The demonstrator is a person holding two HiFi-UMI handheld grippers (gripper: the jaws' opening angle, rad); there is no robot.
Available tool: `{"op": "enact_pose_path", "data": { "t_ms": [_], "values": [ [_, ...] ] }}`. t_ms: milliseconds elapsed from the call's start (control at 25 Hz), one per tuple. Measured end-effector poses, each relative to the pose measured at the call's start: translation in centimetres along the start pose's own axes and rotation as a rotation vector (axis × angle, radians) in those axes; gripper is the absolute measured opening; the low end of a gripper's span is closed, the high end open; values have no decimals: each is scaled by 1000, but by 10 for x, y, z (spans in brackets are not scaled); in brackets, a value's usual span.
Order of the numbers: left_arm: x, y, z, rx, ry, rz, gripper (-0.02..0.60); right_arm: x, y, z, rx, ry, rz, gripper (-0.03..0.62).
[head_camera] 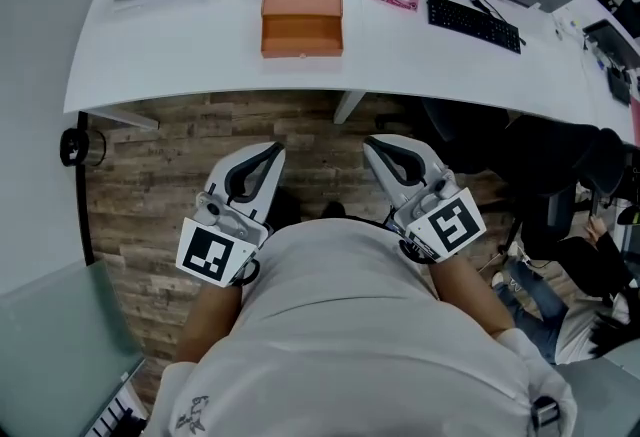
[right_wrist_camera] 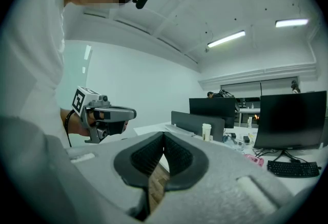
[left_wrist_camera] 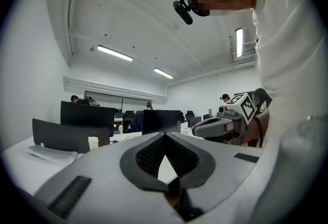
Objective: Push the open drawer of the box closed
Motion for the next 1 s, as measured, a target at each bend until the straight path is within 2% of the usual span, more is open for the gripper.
{"op": "enact_pose_path", "data": {
  "t_ms": [360,560,680,1000],
  "values": [
    [-15,-17,93,0,78,8,0,78,-24,9,-12,84,33,2],
    [-33,-29,136,41,143,4,-2,116,-41,22,-14,137,36,3],
    [-44,-29,161,24,155,1,0,133,-45,27,-21,169,37,3],
    [-69,-28,198,-1,172,-22,-1,167,-46,50,-14,197,49,3]
  ]
}}
Point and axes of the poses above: the fingertips, and each gripper's own axes: x forward along the fingers, z to its left, y out of its underside, the point moved 7 cm from there along -x, backward along the fingers, and after that the axes turned 3 degrees about -x, right-handed, at the moved point
